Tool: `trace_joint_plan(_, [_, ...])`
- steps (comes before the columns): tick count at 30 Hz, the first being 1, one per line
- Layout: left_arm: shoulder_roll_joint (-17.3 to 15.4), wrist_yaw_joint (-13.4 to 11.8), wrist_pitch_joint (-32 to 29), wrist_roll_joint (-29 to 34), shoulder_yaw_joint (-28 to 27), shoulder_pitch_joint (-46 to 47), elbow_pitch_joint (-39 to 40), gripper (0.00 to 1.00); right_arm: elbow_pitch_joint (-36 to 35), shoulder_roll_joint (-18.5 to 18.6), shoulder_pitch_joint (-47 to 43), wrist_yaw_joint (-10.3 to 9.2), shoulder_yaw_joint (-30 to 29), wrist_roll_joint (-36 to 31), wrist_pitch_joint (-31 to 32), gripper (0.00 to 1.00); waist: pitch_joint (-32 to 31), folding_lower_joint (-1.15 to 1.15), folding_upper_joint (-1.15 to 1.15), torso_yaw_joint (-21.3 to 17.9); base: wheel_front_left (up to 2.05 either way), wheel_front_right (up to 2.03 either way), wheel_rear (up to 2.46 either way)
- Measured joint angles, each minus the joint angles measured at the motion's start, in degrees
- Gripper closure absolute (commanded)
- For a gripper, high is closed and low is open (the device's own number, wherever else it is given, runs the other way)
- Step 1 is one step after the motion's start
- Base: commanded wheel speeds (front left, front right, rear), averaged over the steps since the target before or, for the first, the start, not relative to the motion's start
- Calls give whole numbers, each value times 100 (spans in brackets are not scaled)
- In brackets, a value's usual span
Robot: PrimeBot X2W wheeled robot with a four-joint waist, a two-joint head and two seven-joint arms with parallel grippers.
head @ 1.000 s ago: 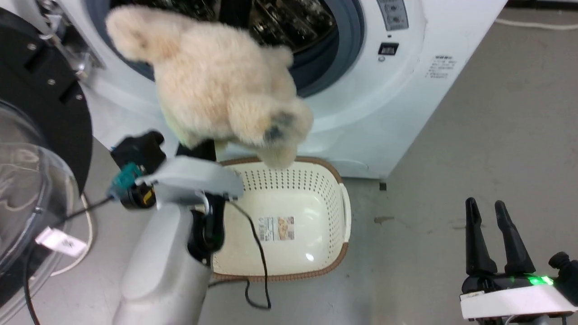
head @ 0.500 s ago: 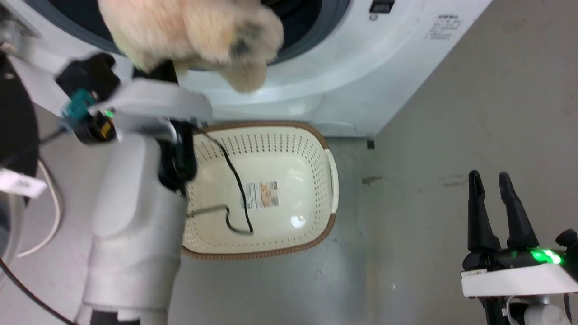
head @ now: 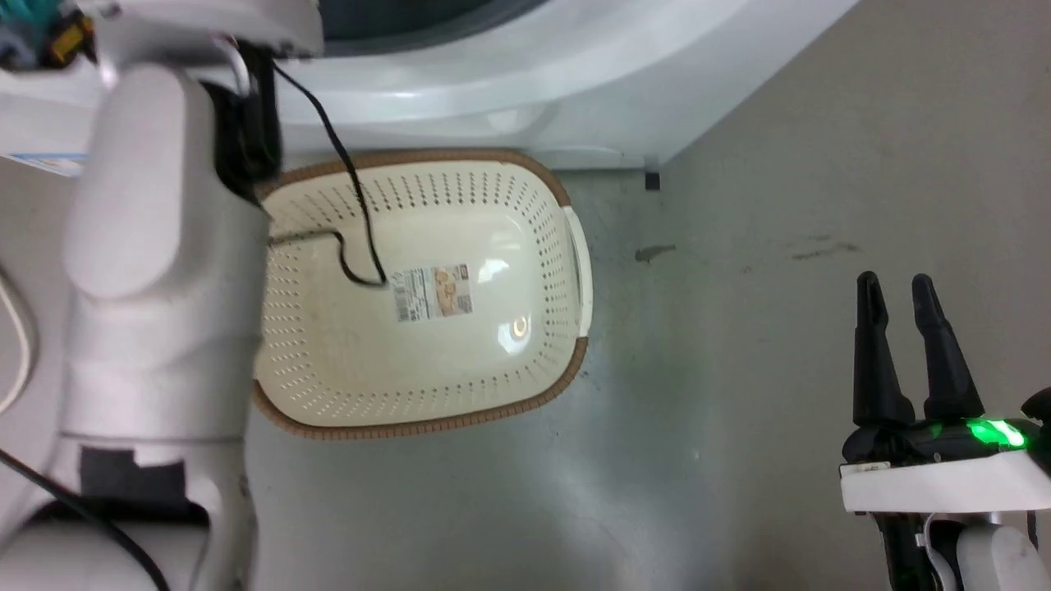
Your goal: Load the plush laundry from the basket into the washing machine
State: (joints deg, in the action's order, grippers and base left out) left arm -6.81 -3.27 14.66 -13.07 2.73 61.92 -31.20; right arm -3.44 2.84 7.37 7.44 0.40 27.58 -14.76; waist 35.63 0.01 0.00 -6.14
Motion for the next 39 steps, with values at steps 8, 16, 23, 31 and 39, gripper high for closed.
trace_joint_plan(8, [-330, 42, 0, 299, 64, 982, -330, 100, -85, 0, 16, 0, 18, 66, 0, 0, 451, 0, 0, -142, 0, 0, 0])
trace_joint_plan(16, [-659, 26, -10, 438, 67, 1851, -575, 100, -194, 0, 21, 0, 55, 64, 0, 0, 858, 0, 0, -292, 0, 0, 0])
trace_joint_plan(23, [-845, -78, -115, 492, 71, 2455, -743, 100, -279, 0, 20, 0, 105, 47, 0, 0, 1162, 0, 0, -454, 0, 0, 0])
trace_joint_plan(31, [-1058, -85, -263, 586, 160, 3000, -918, 100, -407, 0, 16, 0, 121, 51, 0, 0, 1520, 0, 0, -555, 0, 0, 0])
trace_joint_plan(39, [-1063, -58, -375, 528, 203, 3293, -1228, 0, -466, 0, 16, 0, 119, 67, 0, 0, 1755, -1, 0, -566, 0, 0, 0])
